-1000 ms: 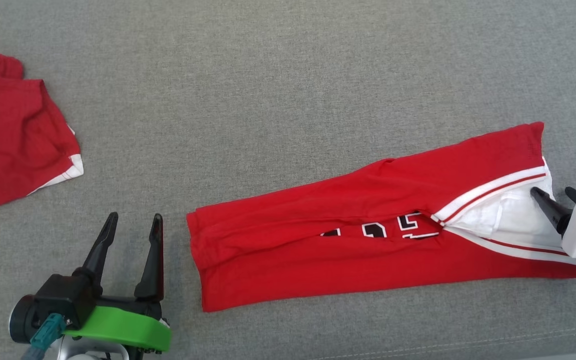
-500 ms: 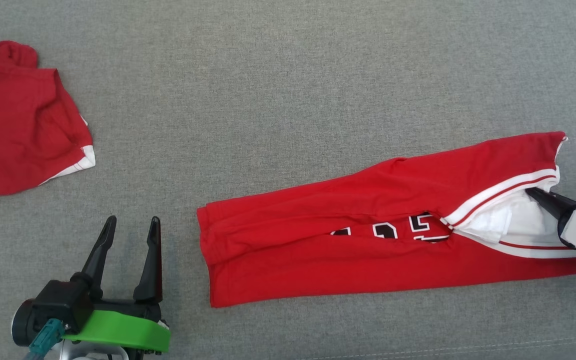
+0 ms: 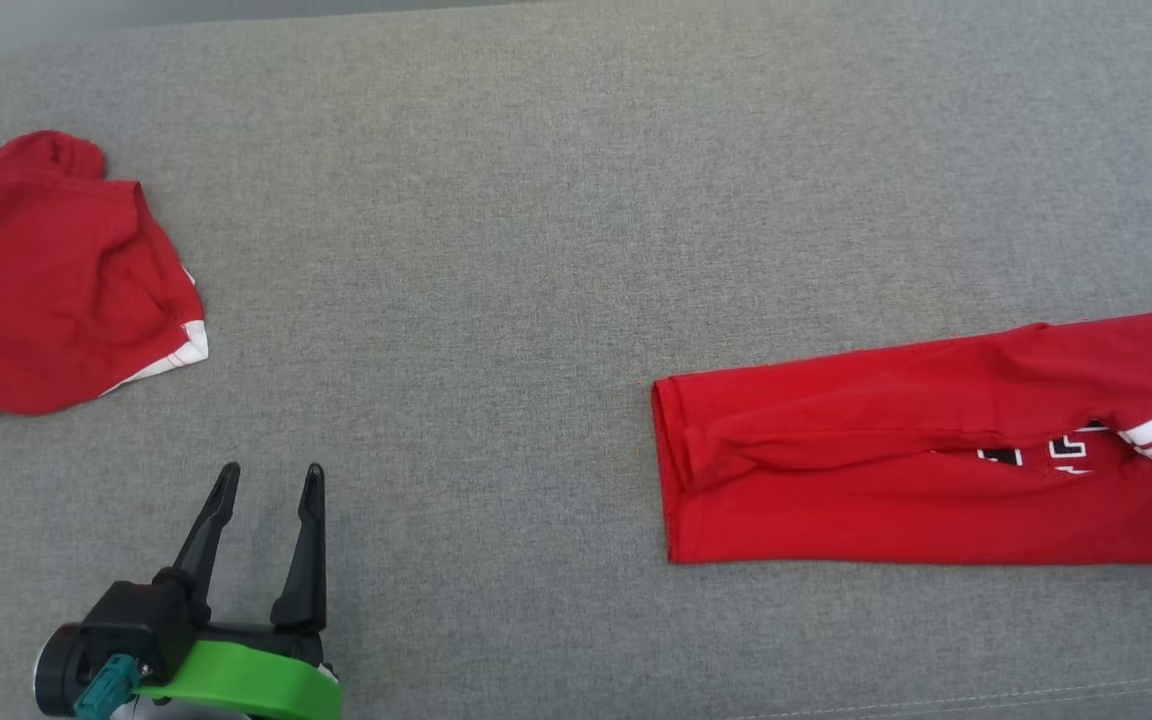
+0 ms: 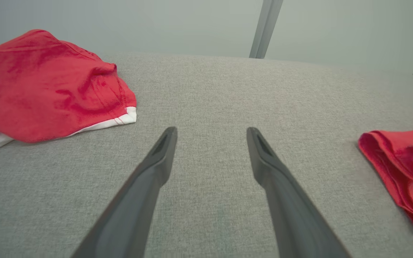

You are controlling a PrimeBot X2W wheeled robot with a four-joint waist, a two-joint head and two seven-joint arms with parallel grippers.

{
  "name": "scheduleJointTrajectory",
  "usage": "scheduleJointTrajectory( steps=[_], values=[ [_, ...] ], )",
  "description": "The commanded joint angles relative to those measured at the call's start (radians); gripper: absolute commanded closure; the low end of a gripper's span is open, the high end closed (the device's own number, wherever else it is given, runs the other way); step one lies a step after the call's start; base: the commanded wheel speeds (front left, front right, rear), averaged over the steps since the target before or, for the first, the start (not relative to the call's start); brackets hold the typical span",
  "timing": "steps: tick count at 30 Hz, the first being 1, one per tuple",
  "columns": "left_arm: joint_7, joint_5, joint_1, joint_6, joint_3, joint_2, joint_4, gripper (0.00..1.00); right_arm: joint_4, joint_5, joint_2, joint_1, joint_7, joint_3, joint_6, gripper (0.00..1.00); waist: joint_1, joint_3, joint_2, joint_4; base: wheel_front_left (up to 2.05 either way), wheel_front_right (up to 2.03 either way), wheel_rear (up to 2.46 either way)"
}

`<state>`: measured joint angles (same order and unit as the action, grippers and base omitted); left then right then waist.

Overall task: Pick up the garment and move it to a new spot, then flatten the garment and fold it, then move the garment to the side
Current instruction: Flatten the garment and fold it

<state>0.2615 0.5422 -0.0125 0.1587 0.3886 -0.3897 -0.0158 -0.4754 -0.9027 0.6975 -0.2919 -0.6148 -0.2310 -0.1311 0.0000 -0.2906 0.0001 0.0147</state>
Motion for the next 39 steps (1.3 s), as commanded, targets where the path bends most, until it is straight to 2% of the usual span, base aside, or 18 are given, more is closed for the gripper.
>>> scheduleJointTrajectory(
  steps=[1,4,5,11,14,17,21,25,28,31,38,39],
  values=[
    [0.004,-0.013,0.015,-0.006,-0.006,0.005,0.009,0.00,-0.003,0.002,-0.003,0.004,-0.004,-0.009,0.000,1.00,0.0000,0.021,-0.0001,-0.005,0.00,0.00,0.00],
    [0.004,-0.019,0.029,-0.023,-0.022,0.020,0.029,0.00,0.054,-0.013,-0.028,-0.001,-0.028,-0.026,0.000,1.00,0.0000,0.046,-0.0001,-0.013,0.00,0.00,0.00],
    [0.004,-0.024,0.038,-0.031,-0.034,0.030,0.039,0.00,0.142,-0.044,-0.050,0.009,-0.051,-0.005,0.000,1.00,0.0000,0.058,-0.0001,-0.019,0.00,0.00,0.00],
    [0.004,-0.046,0.063,-0.050,-0.073,0.057,0.052,0.00,0.475,-0.112,-0.102,0.086,-0.119,0.134,0.000,1.00,0.0000,0.062,-0.0001,-0.043,0.00,0.00,0.00],
    [0.004,-0.059,0.066,-0.058,-0.088,0.070,0.057,0.00,0.598,-0.104,-0.135,0.109,-0.114,0.209,0.000,1.00,0.0000,0.051,-0.0001,-0.055,0.00,0.00,0.00],
    [0.004,-0.072,0.057,-0.069,-0.094,0.076,0.070,0.00,0.660,-0.065,-0.196,0.103,-0.066,0.306,0.000,1.00,0.0000,0.036,-0.0001,-0.067,0.00,0.00,0.00],
    [0.004,-0.089,0.034,-0.079,-0.093,0.080,0.086,0.00,0.653,-0.013,-0.287,0.055,0.011,0.456,0.000,1.00,0.0000,0.014,-0.0001,-0.083,0.00,0.00,0.00],
    [0.004,-0.100,0.014,-0.092,-0.092,0.080,0.102,0.00,0.568,0.046,-0.374,0.005,0.098,0.585,0.000,1.00,0.0000,0.000,-0.0001,-0.089,0.00,0.00,0.00],
    [0.004,-0.107,0.002,-0.099,-0.088,0.083,0.109,0.00,0.484,0.090,-0.416,-0.025,0.151,0.653,0.000,1.00,0.0000,-0.008,-0.0001,-0.083,0.00,0.00,0.00],
    [0.004,-0.107,-0.004,-0.104,-0.092,0.089,0.115,0.00,0.426,0.104,-0.436,-0.046,0.190,0.698,0.000,1.00,0.0000,-0.012,-0.0001,-0.075,0.00,0.00,0.00],
    [0.004,-0.111,0.004,-0.111,-0.097,0.099,0.131,0.00,0.357,0.098,-0.436,-0.086,0.236,0.742,0.000,1.00,0.0000,-0.015,-0.0001,-0.067,0.00,0.00,0.00],
    [0.004,-0.111,0.003,-0.113,-0.098,0.101,0.133,0.00,0.352,0.099,-0.433,-0.092,0.240,0.748,0.000,0.67,0.0000,-0.014,-0.0001,-0.065,0.00,0.00,0.00]
  ],
)
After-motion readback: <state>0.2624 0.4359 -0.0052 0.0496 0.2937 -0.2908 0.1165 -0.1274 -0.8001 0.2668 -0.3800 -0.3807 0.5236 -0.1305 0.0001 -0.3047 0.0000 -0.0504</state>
